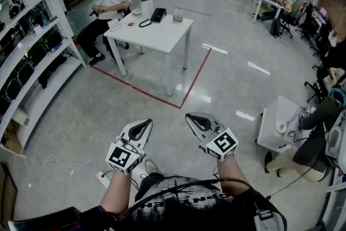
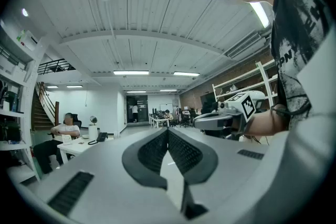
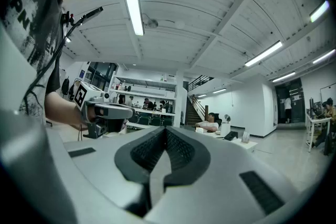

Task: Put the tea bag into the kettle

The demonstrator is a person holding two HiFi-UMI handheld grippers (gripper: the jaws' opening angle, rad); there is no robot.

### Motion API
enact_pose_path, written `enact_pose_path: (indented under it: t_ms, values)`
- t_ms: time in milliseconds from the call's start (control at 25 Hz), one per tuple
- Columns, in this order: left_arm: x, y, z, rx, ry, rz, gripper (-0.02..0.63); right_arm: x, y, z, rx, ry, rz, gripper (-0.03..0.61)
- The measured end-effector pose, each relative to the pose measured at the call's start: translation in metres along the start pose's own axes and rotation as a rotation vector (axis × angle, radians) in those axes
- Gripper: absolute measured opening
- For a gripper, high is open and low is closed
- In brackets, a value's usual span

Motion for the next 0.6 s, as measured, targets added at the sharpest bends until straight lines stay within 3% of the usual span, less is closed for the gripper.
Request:
enact_pose_path:
  t_ms: [600]
  values:
    - [0.0054, -0.0028, 0.0002, -0.005, 0.005, 0.024, 0.012, 0.0001, -0.0043, -0.0060, 0.018, -0.011, 0.028, 0.009]
Point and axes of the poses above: the fingertips, and each gripper's own axes: x forward along the fingers, y to its left, z out of its top, the point moved 5 cm from there along -x, backward along the fingers, and after that the axes turned 5 degrees about y, right-handed, at the moved point
